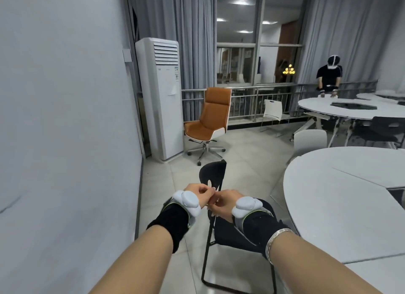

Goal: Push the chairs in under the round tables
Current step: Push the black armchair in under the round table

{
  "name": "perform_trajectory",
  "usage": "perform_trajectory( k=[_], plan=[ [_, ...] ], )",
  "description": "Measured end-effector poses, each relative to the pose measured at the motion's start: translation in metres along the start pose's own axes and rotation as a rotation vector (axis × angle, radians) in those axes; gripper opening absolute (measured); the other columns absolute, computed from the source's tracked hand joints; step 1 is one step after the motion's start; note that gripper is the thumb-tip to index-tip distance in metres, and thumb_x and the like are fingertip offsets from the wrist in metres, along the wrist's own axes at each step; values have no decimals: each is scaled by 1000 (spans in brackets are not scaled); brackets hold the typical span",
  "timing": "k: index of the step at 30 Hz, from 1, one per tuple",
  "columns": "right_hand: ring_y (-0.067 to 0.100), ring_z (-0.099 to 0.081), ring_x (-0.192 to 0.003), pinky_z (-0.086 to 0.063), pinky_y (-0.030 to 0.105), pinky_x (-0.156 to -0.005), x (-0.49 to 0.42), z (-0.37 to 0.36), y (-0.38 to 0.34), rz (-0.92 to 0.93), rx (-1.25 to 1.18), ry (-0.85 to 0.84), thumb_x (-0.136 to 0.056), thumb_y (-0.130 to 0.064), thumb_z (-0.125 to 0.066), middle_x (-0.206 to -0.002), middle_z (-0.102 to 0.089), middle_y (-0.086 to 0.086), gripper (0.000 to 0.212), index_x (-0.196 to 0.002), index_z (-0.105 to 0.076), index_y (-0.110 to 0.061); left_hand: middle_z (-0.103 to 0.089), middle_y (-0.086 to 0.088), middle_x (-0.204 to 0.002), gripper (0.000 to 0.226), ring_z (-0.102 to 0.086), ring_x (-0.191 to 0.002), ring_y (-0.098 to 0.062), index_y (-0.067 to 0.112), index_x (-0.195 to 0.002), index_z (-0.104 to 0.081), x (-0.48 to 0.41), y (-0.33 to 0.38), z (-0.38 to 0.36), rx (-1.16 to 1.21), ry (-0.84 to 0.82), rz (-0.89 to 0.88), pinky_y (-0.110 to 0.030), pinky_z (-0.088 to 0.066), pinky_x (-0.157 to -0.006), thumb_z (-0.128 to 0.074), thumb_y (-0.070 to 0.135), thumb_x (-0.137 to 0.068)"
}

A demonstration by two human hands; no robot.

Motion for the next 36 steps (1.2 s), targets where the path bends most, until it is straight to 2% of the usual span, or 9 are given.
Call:
perform_trajectory(
  k=[4,7,9,17,21,24,28,31,36],
  plan=[
    [12,-65,-83,-54,28,-79,-68,-16,8,-53,-12,-9,-89,-37,-52,-70,-63,-14,15,-92,-67,-34,-71,-12,-81,21,-65,-79,-28,26,-67,-66,-61,-20,15,19,-37,22,-43,-55,-90,-62,28,-87],
    [17,-64,-92,-45,25,-72,-124,-18,18,-82,26,-11,-89,-38,-52,-91,-71,-8,18,-100,-66,-33,-71,-12,-81,20,-68,-75,-22,16,-73,-68,-118,-28,26,63,-63,15,-27,-56,-73,-60,20,-91],
    [18,-64,-100,-41,24,-72,-166,-16,30,-128,50,-18,-89,-40,-53,-106,-71,-4,16,-97,-65,-33,-71,-4,-69,24,-66,-61,-11,14,-72,-69,-163,-32,32,100,-92,15,-14,-50,-59,-57,17,-92],
    [17,-65,-98,-40,23,-72,-314,22,68,-266,85,-10,-87,-44,-56,-104,-71,-5,25,-100,-68,-26,-61,9,-37,24,-59,-36,1,0,-78,-66,-318,-9,59,93,-195,-1,-6,-42,-40,-52,8,-95],
    [13,-61,-91,-38,23,-74,-377,32,73,-311,146,-4,-85,-47,-55,-102,-71,-7,18,-85,-64,-31,-68,9,-53,24,-63,-56,-5,12,-84,-70,-393,-17,67,50,-279,11,-15,-45,-57,-52,22,-95],
    [12,-58,-90,-36,23,-73,-417,29,84,-375,136,16,-85,-49,-55,-109,-69,-9,25,-98,-67,-32,-70,7,-67,26,-62,-64,-9,20,-76,-68,-450,-33,64,27,-360,35,-21,-41,-63,-51,27,-95],
    [12,-63,-105,-36,21,-70,-451,17,103,-510,118,21,-84,-55,-56,-112,-68,-11,35,-107,-67,-32,-69,10,-60,25,-63,-63,-7,20,-78,-68,-512,-44,50,-12,-472,44,-23,-39,-63,-51,29,-94],
    [12,-63,-104,-34,20,-59,-464,3,120,-663,60,17,-82,-59,-57,-109,-67,-11,39,-110,-65,-33,-68,11,-57,23,-64,-60,-4,19,-81,-68,-555,-54,31,-55,-590,44,-22,-38,-59,-52,28,-94],
    [12,-63,-105,-38,21,-72,-474,-33,150,-903,-42,8,-74,-65,-58,-112,-65,-13,42,-106,-65,-38,-61,-7,-71,17,-59,-37,4,-3,-94,-63,-599,-72,-6,-115,-759,46,-6,-35,-32,-51,10,-95]
  ],
)
Point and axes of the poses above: each hand's wrist, its own x-axis away from the middle knuckle, its own z-axis out of the back of the hand, y = z × x, the point moved 4 cm from there along -x, towards the middle knuckle
